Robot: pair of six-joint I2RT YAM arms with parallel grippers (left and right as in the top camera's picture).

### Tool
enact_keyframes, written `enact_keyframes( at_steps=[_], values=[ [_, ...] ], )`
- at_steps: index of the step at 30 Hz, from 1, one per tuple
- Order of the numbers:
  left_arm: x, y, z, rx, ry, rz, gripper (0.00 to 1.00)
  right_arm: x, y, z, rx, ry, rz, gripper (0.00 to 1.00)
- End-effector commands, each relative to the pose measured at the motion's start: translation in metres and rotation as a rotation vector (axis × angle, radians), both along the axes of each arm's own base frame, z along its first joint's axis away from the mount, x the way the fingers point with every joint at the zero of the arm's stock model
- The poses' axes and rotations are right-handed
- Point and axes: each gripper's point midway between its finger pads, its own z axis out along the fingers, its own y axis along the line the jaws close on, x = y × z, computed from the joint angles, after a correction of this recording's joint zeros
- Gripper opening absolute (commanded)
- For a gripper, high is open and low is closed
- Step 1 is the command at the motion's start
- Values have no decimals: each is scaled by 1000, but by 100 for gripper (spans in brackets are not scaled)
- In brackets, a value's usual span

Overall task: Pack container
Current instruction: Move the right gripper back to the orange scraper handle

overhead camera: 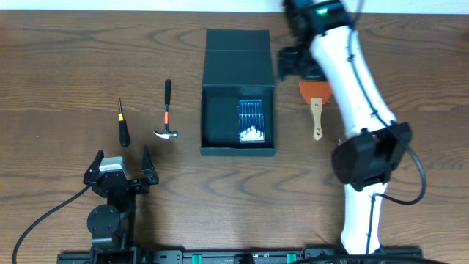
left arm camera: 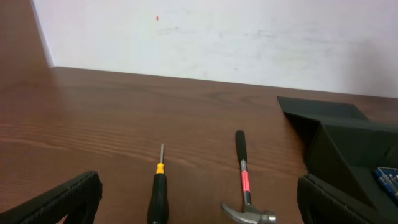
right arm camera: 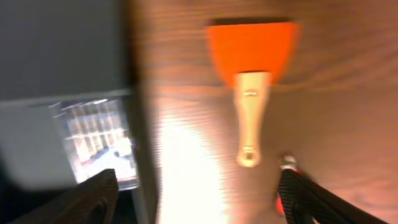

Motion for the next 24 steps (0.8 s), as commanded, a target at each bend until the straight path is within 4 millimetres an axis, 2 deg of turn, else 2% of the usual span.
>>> enact_keyframes(
  at_steps=[1,5,8,14,24],
  values=[
    [-1,0,-17,16,49,2,99,8,-34,6,-33,-6,33,86],
    [-1,1,-17,16,49,2,98,5,-62,1,-42,27,-2,87],
    [-1,1,-17,16,49,2,99,4,-72,-5,-57,44,-8,87],
    [-1,1,-17,16,49,3,99,-2,-75,-25,-104,97,66,87],
    [-1,1,-17,16,49,2,98,-13,-66,-88,-81,187,218,93]
  ],
)
